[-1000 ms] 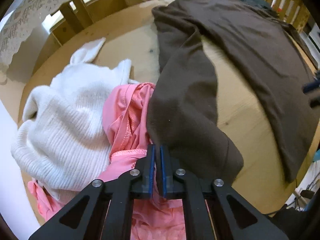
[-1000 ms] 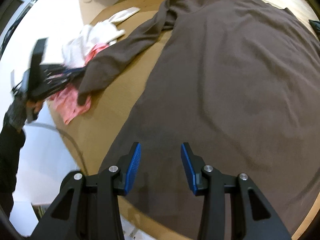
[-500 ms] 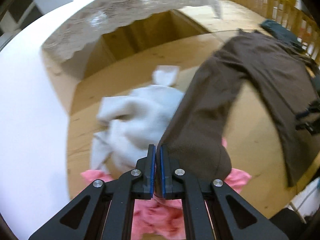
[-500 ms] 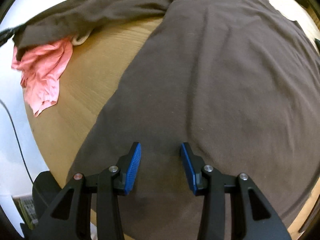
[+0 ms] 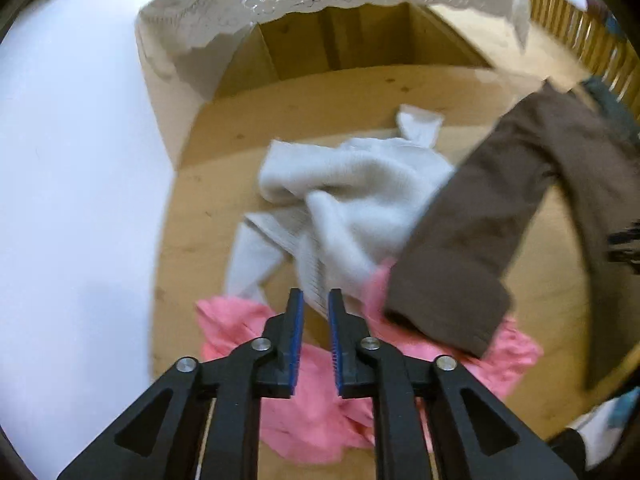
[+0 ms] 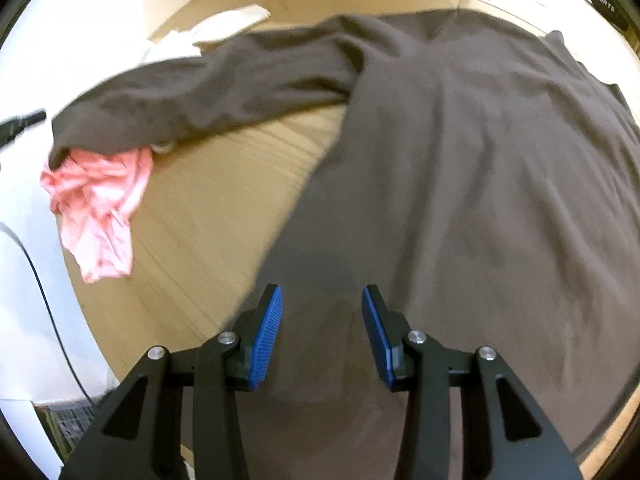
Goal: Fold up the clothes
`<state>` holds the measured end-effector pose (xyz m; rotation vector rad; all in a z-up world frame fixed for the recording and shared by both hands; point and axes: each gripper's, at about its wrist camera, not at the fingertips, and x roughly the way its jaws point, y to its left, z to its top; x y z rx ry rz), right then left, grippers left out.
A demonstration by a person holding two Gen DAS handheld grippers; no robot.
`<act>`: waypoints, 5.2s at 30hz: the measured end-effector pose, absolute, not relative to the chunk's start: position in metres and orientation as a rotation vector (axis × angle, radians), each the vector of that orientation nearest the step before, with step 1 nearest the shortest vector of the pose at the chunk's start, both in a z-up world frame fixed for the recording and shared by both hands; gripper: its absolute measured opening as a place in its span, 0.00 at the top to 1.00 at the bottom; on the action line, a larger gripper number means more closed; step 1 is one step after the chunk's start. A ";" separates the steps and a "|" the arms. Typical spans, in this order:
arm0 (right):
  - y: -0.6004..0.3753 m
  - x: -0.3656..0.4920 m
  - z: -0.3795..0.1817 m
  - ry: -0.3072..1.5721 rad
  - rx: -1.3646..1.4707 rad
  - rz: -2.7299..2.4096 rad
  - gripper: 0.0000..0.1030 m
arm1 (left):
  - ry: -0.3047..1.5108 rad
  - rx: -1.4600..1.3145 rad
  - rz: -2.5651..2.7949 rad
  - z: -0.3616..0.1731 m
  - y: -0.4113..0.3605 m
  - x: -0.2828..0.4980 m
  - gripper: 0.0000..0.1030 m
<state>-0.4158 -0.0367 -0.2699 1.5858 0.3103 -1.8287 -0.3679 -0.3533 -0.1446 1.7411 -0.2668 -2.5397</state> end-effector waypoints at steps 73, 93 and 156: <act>-0.097 -0.538 -0.316 0.594 1.516 -1.905 0.64 | 0.109 1.681 -2.679 -0.134 -0.374 -0.396 0.94; -0.129 -0.638 -0.310 0.131 1.732 -2.001 0.60 | 0.141 1.585 -2.789 -0.125 -0.369 -0.382 0.94; -0.074 -0.569 -0.289 0.077 1.623 -2.029 0.69 | 0.167 1.895 -3.358 -0.055 -0.125 -0.304 0.94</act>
